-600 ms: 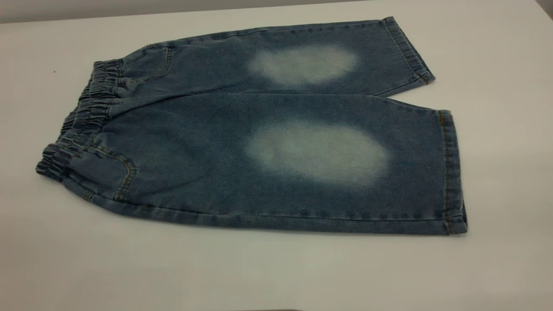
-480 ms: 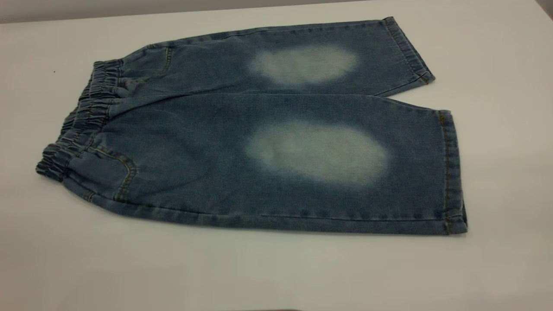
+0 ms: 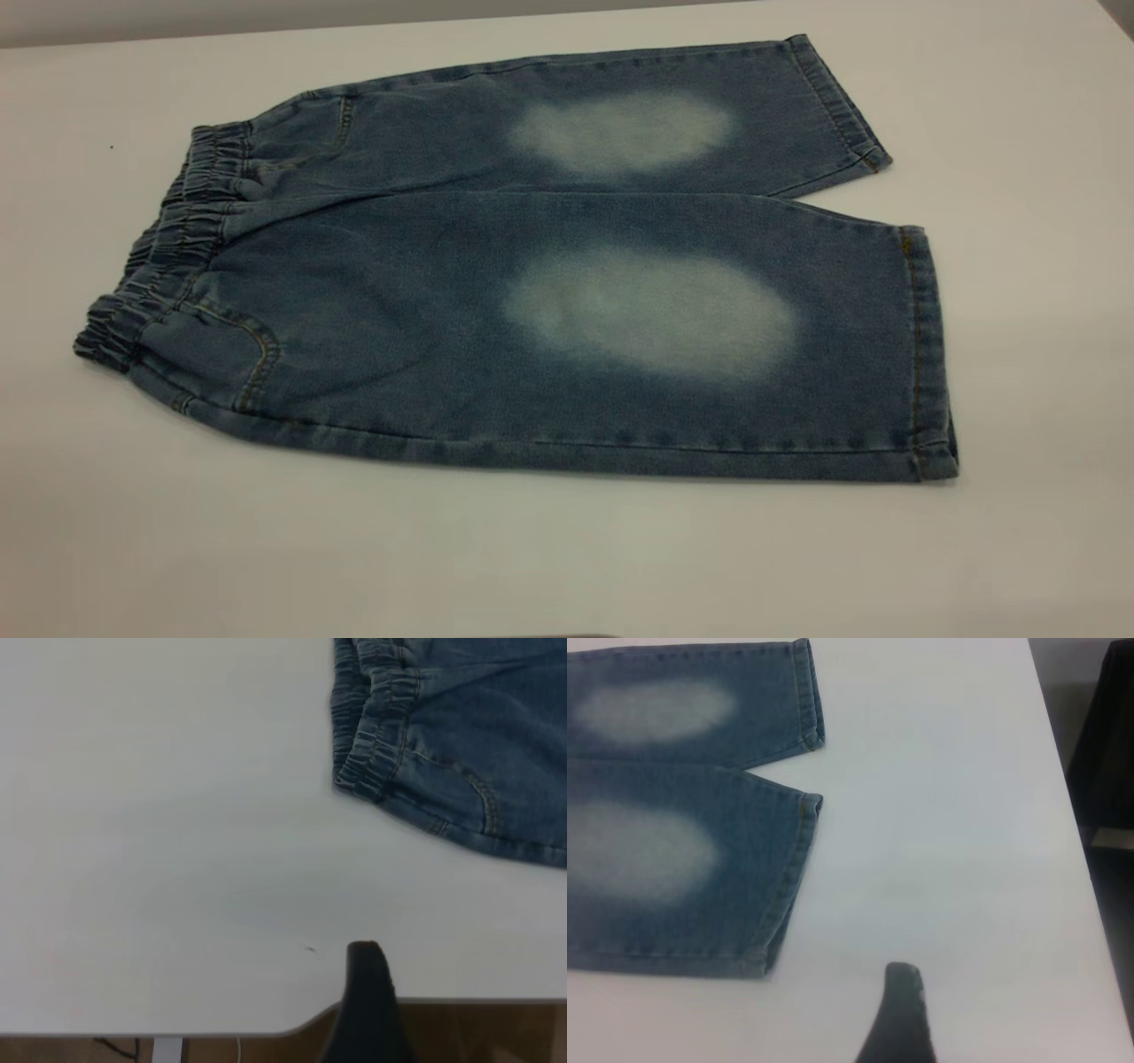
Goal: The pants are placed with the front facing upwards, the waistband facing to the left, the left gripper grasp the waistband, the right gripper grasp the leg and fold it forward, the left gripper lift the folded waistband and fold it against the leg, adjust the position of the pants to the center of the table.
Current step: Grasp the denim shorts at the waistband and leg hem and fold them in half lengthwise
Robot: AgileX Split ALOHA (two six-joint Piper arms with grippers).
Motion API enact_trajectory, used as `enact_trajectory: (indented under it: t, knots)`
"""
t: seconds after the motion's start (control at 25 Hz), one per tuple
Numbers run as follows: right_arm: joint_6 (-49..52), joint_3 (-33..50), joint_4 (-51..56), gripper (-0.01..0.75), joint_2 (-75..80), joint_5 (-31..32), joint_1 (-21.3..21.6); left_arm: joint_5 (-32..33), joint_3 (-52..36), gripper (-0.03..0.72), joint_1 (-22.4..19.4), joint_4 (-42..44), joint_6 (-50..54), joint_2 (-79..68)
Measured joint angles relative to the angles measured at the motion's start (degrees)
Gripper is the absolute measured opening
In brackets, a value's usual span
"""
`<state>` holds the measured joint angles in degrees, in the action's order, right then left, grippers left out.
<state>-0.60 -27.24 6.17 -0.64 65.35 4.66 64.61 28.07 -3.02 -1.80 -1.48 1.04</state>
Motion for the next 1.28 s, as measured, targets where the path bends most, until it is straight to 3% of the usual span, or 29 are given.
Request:
enact_trajectory:
  t: [0.92, 1.28]
  knots:
    - [0.0, 0.0, 1.66, 0.528, 0.0, 0.0, 0.0, 0.0, 0.0, 0.493, 0.0, 0.0, 0.0, 0.0]
    - [-0.17, 0.0, 6.29, 0.528, 0.0, -0.95, -2.95, 0.0, 0.0, 0.493, 0.0, 0.0, 0.47, -0.1]
